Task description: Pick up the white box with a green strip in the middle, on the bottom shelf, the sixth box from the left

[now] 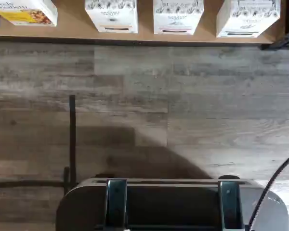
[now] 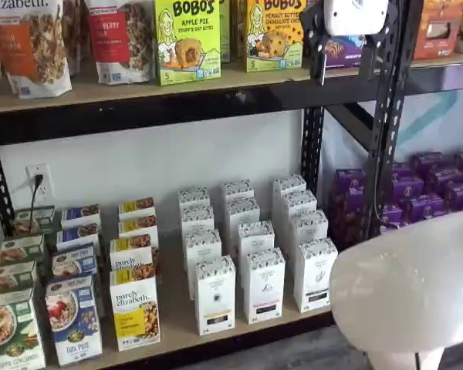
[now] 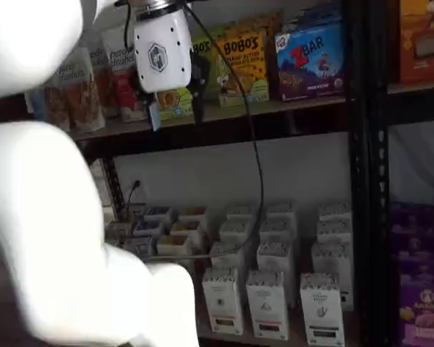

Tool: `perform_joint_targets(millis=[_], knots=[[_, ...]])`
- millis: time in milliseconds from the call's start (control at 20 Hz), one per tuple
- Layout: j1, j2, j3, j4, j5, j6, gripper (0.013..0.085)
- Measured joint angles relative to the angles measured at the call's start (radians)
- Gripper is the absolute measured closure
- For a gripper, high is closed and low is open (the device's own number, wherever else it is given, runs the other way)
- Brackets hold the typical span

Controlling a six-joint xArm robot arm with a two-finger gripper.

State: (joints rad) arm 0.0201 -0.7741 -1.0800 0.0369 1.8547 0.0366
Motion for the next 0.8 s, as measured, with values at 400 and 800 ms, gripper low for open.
perform_joint_targets(millis=[400,800], knots=[[0.009,-0.012,0.05,-0.052,-0.051,-0.004,0.013],[-0.044,-0.035,0.286,-0.063,-0.288,-0.049,0.013]])
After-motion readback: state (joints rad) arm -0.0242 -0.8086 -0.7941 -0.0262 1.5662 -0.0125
